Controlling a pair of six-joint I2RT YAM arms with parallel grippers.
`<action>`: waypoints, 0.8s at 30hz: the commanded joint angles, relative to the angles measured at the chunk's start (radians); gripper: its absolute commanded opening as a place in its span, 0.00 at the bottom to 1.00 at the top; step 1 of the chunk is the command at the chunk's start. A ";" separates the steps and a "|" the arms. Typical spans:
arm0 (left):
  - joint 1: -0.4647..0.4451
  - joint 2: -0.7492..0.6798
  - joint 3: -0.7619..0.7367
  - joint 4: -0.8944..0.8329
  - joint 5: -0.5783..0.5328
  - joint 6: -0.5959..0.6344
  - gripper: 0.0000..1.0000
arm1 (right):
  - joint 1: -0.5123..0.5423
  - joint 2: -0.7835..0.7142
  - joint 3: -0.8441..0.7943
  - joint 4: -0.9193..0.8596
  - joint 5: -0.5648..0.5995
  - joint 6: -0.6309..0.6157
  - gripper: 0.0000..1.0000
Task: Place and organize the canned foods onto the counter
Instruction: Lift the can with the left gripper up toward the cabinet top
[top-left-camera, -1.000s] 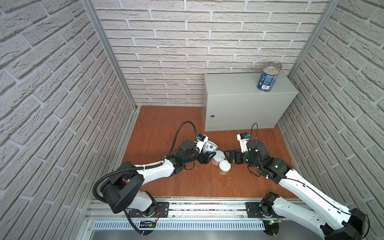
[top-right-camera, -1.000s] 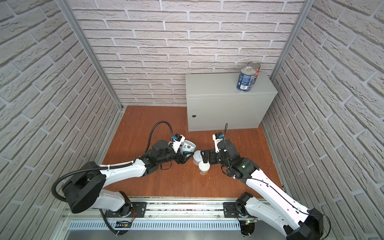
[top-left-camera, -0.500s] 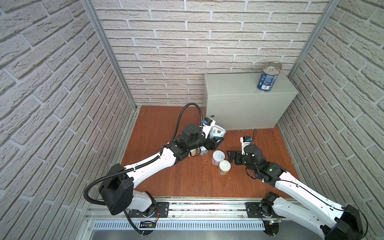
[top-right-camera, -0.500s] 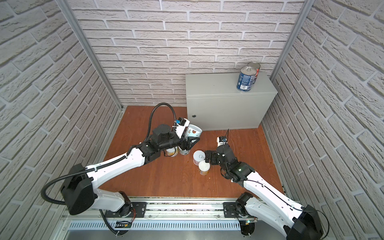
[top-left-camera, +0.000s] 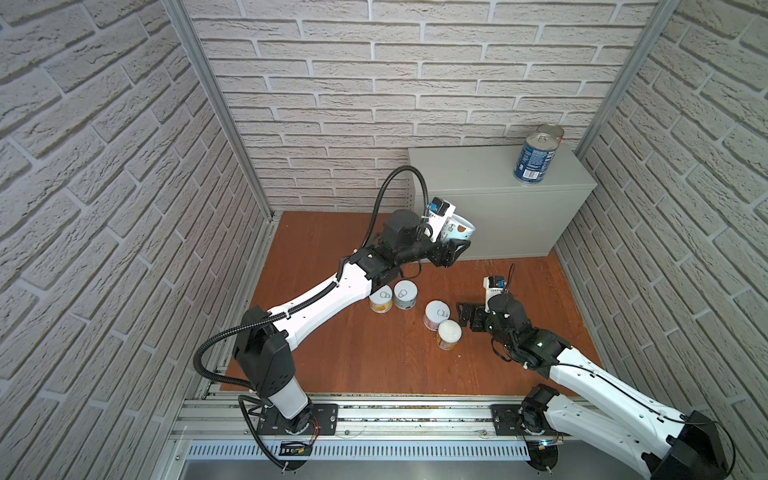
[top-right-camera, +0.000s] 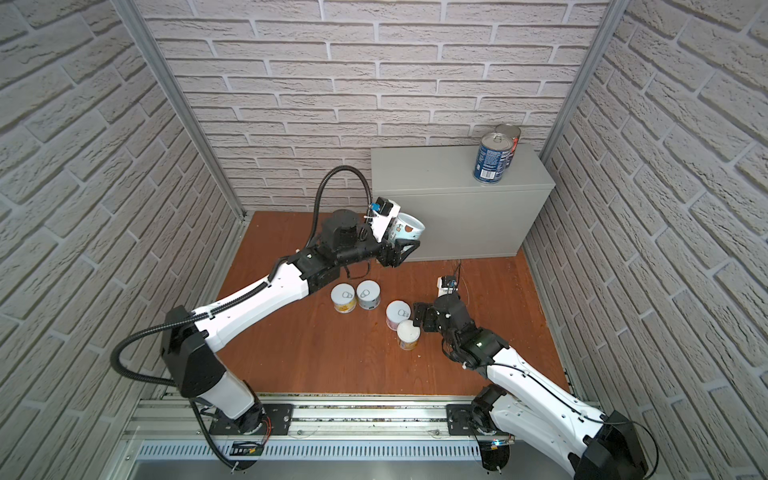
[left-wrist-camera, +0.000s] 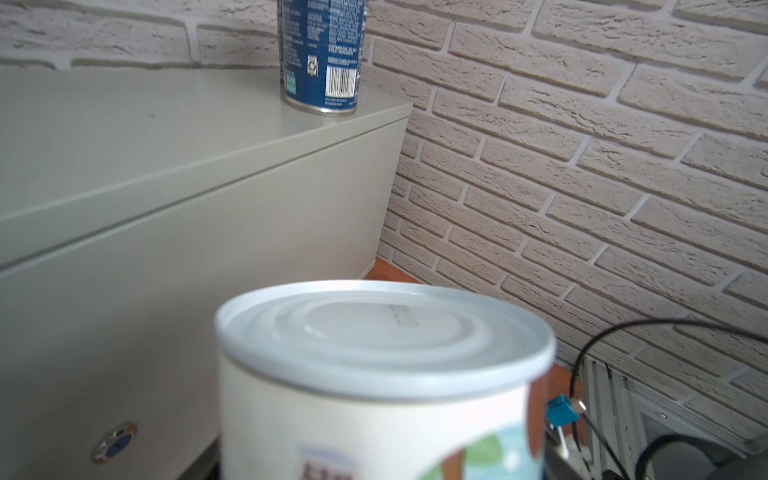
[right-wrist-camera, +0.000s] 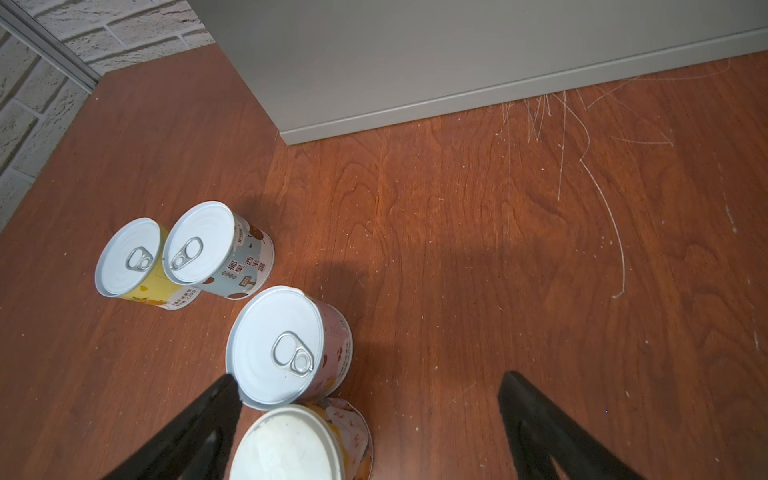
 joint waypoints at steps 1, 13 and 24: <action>0.020 0.033 0.141 0.065 0.056 0.048 0.46 | -0.003 -0.042 -0.017 0.013 0.003 0.003 0.98; 0.182 0.235 0.515 -0.004 0.179 0.057 0.46 | -0.004 -0.107 -0.009 -0.075 0.044 -0.041 0.98; 0.324 0.463 0.805 -0.029 0.289 0.065 0.44 | -0.005 -0.053 0.012 -0.055 0.020 -0.046 0.98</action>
